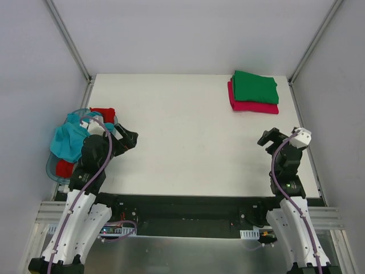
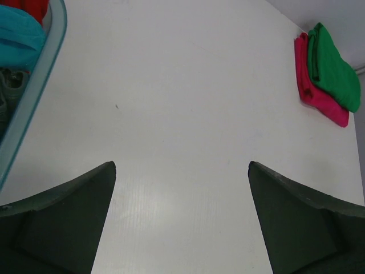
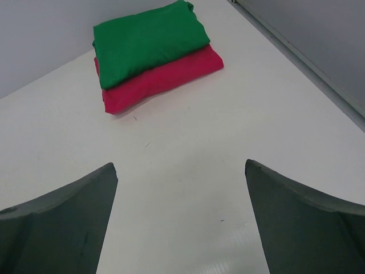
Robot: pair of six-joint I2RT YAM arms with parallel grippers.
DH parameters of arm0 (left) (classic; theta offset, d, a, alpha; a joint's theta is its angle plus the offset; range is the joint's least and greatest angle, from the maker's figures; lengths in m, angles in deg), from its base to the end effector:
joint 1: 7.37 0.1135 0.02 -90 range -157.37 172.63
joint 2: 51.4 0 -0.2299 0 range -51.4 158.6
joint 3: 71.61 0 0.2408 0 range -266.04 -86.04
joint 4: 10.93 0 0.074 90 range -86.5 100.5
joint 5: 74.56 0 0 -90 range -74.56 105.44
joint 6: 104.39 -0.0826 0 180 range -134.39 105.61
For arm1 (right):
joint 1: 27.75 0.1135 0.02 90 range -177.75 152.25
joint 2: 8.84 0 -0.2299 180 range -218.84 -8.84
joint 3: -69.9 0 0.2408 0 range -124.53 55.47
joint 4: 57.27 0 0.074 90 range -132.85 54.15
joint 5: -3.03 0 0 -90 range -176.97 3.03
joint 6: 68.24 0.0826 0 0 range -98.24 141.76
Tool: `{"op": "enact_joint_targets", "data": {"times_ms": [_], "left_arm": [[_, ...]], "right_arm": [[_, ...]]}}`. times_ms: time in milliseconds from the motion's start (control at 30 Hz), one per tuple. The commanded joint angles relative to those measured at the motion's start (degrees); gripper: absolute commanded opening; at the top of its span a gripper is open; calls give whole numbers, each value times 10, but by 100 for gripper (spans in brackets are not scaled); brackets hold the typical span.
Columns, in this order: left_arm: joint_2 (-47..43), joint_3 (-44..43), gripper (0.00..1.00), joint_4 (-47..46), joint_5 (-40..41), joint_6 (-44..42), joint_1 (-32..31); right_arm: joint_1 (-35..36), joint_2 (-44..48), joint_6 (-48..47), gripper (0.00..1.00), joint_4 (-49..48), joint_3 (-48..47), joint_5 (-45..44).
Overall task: Fold and stack the t-shirts
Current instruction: Grab crumpled tshirt from bin with the left arm
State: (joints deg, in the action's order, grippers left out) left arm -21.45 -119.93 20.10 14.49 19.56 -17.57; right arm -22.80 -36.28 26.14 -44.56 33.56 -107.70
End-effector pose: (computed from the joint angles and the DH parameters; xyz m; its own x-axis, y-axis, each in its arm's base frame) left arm 0.1987 -0.0371 0.2698 -0.2867 -0.5158 -0.8073 0.0396 0.8356 -0.5479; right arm 0.2065 -0.0115 0.2466 -0.0453 0.0678 -0.9967 0.2754 0.9599 0.0528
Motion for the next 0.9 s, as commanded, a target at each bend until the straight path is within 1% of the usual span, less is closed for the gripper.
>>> {"op": "enact_joint_targets", "data": {"times_ms": [0, 100, 133, 200, 267, 367, 467, 567, 633, 767, 867], "left_arm": [[24, -31, 99, -12, 73, 13, -4], [72, -54, 99, -13, 158, 13, -4], [92, -66, 99, -11, 195, 11, -1], [158, -95, 99, 5, 255, 22, 13], [206, -128, 99, 37, 291, 50, 47], [256, -162, 99, 66, 329, 67, 97], [291, -166, 99, 66, 349, 90, 170], [325, -171, 99, 65, 327, 96, 231], [352, -181, 99, 63, 326, 86, 243], [395, -184, 99, 49, 343, 101, 260], [416, -190, 99, 41, 323, 100, 283]], "right_arm": [[-3, -11, 6, 96, -6, -12, 12], [-3, -58, -32, 96, -2, -25, 79], [-3, -79, -38, 96, 7, -38, 90], [-3, -111, -39, 96, 52, -76, 82], [-3, -130, -55, 96, 82, -97, 70], [-2, -136, -78, 96, 63, -85, 96], [-3, -148, -81, 96, 75, -93, 83], [-3, -154, -72, 96, 87, -101, 65], [-2, -147, -73, 96, 78, -95, 63], [-3, -131, -76, 96, 62, -81, 60], [-3, -127, -82, 96, 54, -75, 53]]}}
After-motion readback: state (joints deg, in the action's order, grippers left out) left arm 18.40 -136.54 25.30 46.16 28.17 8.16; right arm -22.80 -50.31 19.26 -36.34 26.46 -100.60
